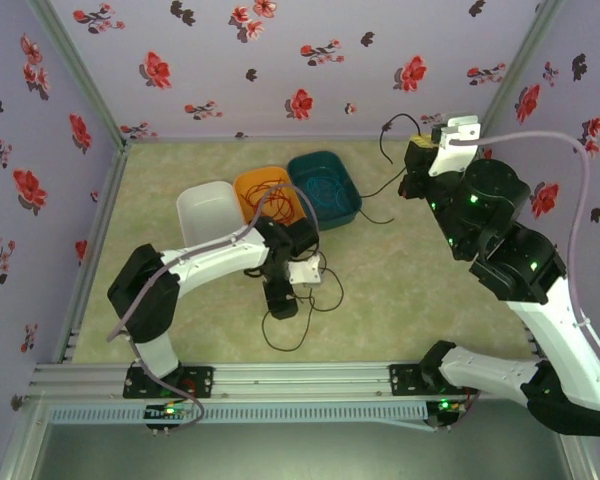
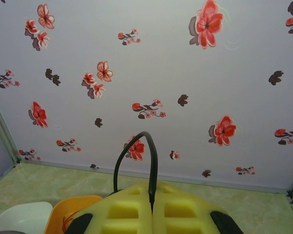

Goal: Untangle the cables

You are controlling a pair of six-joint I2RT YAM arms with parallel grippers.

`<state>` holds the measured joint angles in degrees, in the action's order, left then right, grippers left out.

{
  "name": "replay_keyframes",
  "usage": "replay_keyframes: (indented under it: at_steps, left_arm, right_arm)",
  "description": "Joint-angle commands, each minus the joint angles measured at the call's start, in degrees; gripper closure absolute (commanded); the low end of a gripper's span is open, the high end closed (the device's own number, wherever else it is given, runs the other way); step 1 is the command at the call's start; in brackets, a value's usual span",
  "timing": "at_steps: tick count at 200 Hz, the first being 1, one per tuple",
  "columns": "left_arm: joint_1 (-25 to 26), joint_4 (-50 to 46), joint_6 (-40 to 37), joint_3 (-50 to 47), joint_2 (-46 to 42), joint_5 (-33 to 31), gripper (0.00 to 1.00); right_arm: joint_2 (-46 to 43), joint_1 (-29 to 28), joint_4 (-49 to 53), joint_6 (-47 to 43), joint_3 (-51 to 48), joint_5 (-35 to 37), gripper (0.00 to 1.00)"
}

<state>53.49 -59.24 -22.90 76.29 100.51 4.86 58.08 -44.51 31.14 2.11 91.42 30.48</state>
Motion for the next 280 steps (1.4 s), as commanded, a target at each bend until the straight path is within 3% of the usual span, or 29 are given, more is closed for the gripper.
replay_keyframes:
  at_steps: [1, 10, 25, 51, 97, 114, 158, 185, 225, 280]
  left_arm:
    - [-1.54, -0.71, -1.26, 2.61, 0.60, 4.11, 0.14]
    - [-1.88, -0.57, -1.51, 3.35, 0.48, 6.03, 0.13]
    - [-2.23, -1.94, -3.63, 5.08, 0.69, 11.79, 0.01]
    - [-2.88, -3.53, -4.40, 7.55, 2.14, 12.24, 0.02]
    - [-4.62, 4.91, 1.37, 4.28, 0.27, 11.24, 0.25]
    - [-4.63, 5.91, 1.45, 2.89, 0.01, 13.06, 0.27]
    - [-4.71, 6.33, 1.42, 0.85, 2.26, 15.62, 0.50]
    - [-4.97, 9.29, 2.16, 0.60, 3.67, 15.50, 0.52]
    - [-5.24, 10.83, 3.36, 0.64, 2.37, 15.03, 1.00]
    - [-5.33, 11.41, 7.03, -2.06, -8.00, 11.26, 1.00]
  right_arm:
    - [-0.92, 0.56, -2.04, 1.14, -0.57, 1.38, 1.00]
    - [-0.87, 0.67, -2.12, 1.21, -0.71, 1.39, 1.00]
    - [-0.96, 0.91, -2.28, 1.32, -1.03, 1.38, 1.00]
    - [-1.20, 1.35, -2.48, 1.99, -1.84, 1.17, 1.00]
    - [-2.62, 2.73, -2.25, 4.13, -4.94, 1.36, 1.00]
    - [-3.26, 3.44, -1.97, 5.21, -5.96, 1.34, 1.00]
    - [-4.65, 5.04, -1.25, 7.62, -7.95, 0.68, 1.00]
    - [-5.20, 5.62, -0.92, 8.67, -9.18, 0.40, 1.00]
    - [-5.43, 6.19, -0.25, 9.81, -10.17, 0.15, 1.00]
    - [-7.83, 6.72, -0.42, 12.51, -14.89, 0.85, 1.00]
